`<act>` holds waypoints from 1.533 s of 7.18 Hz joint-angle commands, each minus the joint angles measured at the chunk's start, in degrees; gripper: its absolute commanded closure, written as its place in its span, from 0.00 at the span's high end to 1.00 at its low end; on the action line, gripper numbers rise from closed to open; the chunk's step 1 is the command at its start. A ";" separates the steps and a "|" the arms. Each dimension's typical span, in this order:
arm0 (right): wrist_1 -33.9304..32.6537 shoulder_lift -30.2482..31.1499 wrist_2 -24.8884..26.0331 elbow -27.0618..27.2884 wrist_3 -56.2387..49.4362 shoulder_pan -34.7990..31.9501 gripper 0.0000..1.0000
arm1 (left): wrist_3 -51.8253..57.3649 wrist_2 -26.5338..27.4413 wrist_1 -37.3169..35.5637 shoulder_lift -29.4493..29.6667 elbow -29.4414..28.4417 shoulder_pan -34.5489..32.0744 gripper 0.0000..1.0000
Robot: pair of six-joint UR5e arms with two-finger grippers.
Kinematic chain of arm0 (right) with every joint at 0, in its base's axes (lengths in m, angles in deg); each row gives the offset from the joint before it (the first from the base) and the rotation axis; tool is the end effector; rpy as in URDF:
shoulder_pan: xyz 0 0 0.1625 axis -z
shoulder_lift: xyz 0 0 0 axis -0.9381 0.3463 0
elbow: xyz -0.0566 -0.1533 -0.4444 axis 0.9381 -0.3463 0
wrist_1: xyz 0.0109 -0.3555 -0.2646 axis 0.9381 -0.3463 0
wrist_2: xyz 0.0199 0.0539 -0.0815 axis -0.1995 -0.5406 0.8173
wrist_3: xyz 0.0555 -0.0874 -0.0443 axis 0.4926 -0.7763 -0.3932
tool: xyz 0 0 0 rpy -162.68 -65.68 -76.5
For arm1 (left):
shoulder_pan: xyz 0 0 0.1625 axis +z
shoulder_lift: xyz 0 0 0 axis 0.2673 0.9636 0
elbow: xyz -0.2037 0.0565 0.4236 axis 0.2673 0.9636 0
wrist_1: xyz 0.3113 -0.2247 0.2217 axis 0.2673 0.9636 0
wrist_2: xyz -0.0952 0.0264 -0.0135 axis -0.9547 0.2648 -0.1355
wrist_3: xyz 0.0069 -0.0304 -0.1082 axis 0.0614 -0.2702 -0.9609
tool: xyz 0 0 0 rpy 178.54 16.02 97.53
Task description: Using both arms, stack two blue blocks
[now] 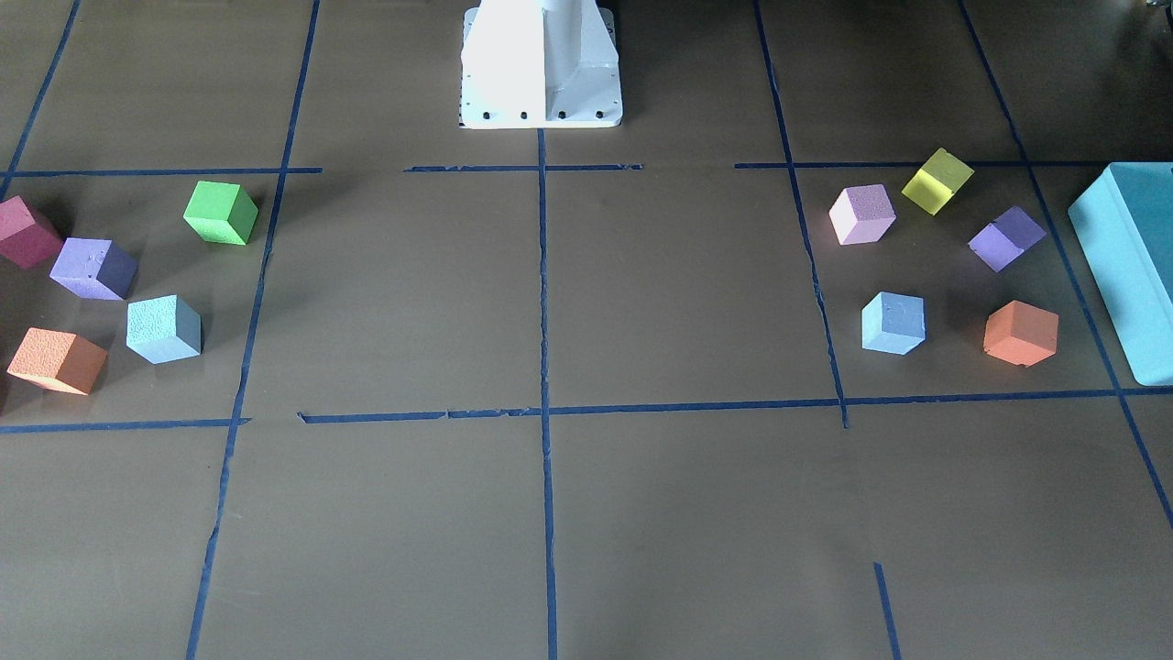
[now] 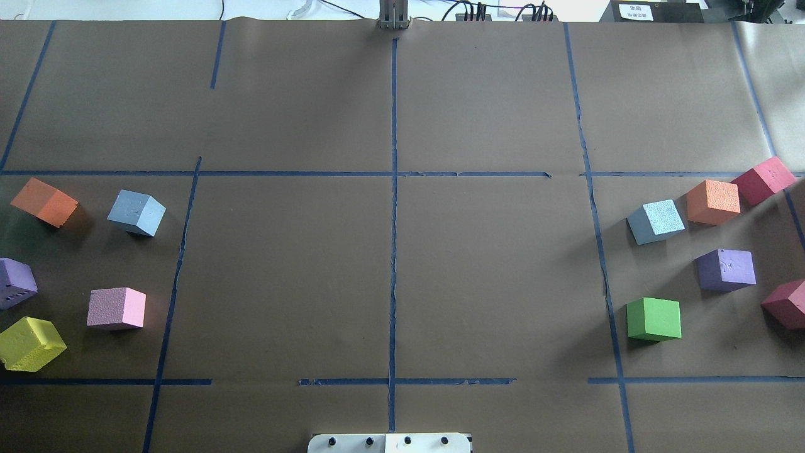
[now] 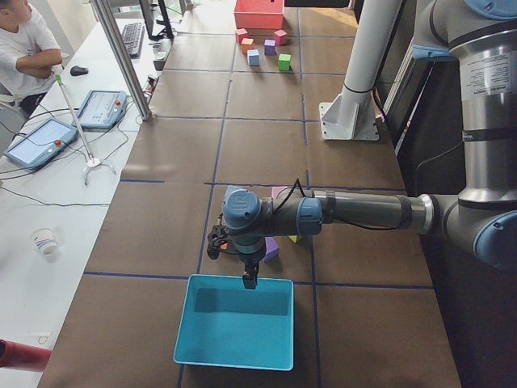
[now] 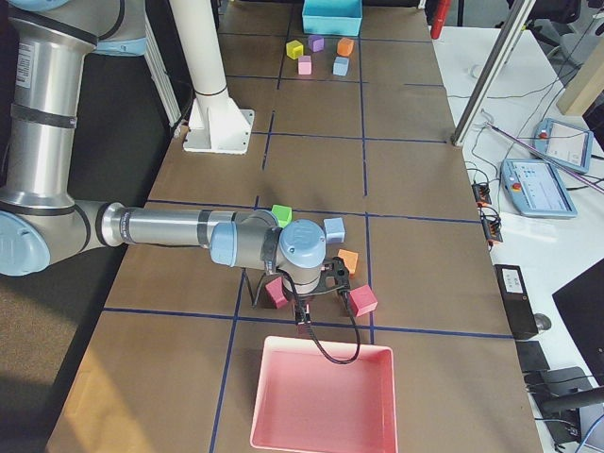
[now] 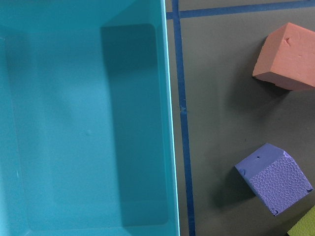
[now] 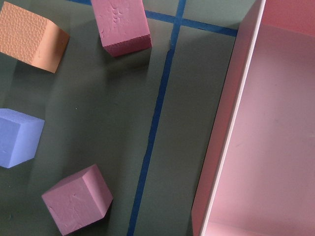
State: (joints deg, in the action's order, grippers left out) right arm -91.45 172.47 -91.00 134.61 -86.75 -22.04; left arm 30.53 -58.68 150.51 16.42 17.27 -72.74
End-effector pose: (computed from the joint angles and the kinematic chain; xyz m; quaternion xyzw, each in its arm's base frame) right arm 0.0679 -0.4107 0.7059 0.0260 -0.3752 -0.1042 0.9207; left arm -0.0410 -0.4355 0.6996 -0.0138 0.3798 0.0533 0.9234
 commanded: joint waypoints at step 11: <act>24.73 -9.05 1.68 1.41 37.44 24.48 1.00 | -0.44 -0.53 0.38 0.61 0.66 0.18 1.00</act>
State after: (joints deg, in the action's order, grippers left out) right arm -73.68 164.42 -95.26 135.80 -60.09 -4.86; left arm 30.09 -59.09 150.88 17.03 17.97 -72.58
